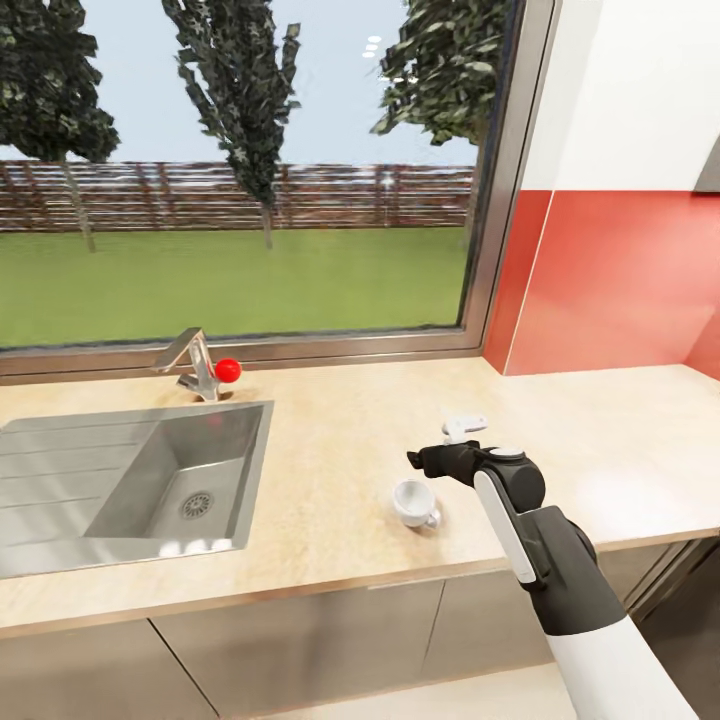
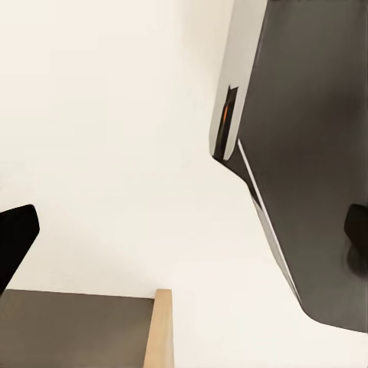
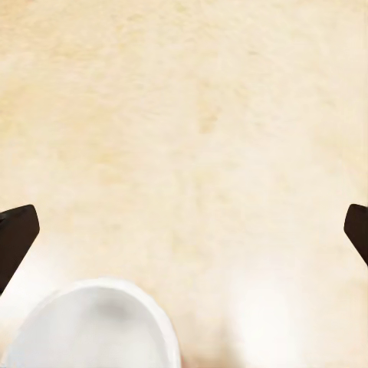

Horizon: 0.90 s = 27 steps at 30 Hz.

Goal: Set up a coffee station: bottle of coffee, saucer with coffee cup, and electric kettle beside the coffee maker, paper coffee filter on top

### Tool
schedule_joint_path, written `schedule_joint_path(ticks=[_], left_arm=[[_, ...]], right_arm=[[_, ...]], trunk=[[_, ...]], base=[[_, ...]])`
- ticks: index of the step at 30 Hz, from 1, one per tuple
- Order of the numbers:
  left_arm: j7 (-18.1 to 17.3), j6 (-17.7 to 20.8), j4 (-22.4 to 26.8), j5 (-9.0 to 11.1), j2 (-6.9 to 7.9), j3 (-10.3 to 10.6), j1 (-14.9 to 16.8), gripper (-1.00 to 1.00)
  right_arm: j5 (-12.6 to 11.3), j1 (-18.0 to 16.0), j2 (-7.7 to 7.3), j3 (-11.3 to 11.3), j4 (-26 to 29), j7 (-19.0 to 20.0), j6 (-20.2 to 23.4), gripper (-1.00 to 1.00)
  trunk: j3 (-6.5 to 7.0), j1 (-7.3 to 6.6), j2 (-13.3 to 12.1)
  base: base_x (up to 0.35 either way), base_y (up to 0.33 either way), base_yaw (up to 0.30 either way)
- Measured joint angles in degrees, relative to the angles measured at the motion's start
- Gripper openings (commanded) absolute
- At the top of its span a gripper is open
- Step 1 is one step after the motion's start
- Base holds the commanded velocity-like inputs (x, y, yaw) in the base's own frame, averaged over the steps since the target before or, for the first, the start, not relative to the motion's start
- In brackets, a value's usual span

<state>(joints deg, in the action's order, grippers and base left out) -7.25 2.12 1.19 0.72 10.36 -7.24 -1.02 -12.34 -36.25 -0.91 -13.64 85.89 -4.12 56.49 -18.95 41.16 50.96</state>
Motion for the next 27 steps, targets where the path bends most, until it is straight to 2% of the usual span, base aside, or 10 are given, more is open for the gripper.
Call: schedule_joint_path(ticks=[12,22,27], left_arm=[[0.0,0.0,0.0,0.0,-0.09,0.0,0.0,1.0],[0.0,0.0,-0.1,0.0,-0.09,0.0,0.0,1.0],[0.0,0.0,-0.1,0.0,-0.22,0.0,0.0,1.0]], right_arm=[[0.0,0.0,-0.02,-0.1,-0.1,0.0,0.0,1.0],[0.2,0.1,-0.01,-0.1,-2.0,0.1,-0.1,1.0],[0.2,0.1,-0.07,0.0,-3.9,0.1,-0.1,1.0]], trunk=[[0.0,0.0,0.0],[0.0,0.0,0.0],[0.0,-0.02,0.0]], base=[[-0.183,0.0,0.0],[-0.004,0.0,0.0],[0.134,-0.073,0.0]])
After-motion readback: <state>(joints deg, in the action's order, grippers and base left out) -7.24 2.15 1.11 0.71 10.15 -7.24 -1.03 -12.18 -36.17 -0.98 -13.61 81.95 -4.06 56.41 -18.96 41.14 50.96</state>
